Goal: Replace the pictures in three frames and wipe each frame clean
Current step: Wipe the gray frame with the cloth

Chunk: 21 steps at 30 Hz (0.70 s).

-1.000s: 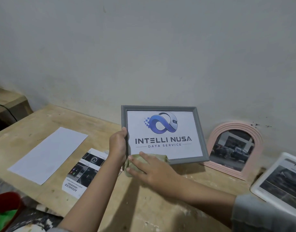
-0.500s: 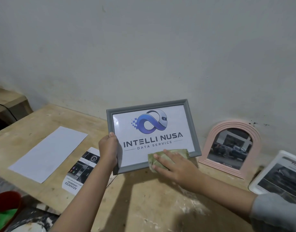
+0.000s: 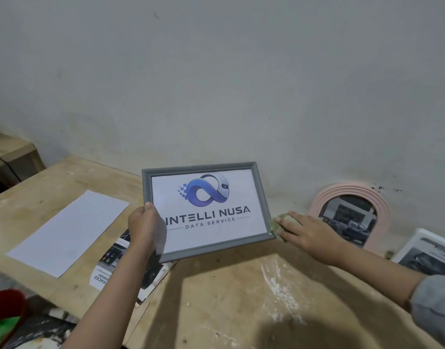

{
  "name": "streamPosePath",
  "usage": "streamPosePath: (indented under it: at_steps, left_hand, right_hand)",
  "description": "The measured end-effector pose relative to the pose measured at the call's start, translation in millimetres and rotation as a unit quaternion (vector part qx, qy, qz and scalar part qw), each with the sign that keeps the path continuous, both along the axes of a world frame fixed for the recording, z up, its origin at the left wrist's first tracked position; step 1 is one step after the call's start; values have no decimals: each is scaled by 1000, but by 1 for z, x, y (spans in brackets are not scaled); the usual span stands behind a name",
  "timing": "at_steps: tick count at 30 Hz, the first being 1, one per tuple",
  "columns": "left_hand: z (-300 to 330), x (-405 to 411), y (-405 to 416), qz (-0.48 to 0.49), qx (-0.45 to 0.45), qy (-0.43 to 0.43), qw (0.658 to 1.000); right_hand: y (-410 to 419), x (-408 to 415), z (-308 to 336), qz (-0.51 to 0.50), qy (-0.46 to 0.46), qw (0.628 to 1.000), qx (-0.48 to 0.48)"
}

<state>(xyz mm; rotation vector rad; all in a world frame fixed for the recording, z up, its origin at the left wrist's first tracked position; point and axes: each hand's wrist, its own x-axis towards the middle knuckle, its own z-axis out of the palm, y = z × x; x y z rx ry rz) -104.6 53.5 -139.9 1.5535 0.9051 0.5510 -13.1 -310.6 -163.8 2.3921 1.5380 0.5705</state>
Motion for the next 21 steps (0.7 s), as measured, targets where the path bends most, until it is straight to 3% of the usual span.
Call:
streamPosePath:
  at_steps: [5,9,15,21]
  left_hand:
    - [-11,0,-1,-50,43,28,997]
    - [-11,6,-22,-111,67,28,991]
    - [-2,8,-47,-165,77,8,983]
    - [-7,0,-39,-154,81,-2,985]
  right_hand:
    - [53,4,60,18,10,982,185]
    - [117,6,84,36,8,967,252]
    - [186,8,89,71,-26,973,220]
    - [182,20,66,49,-31,982,178]
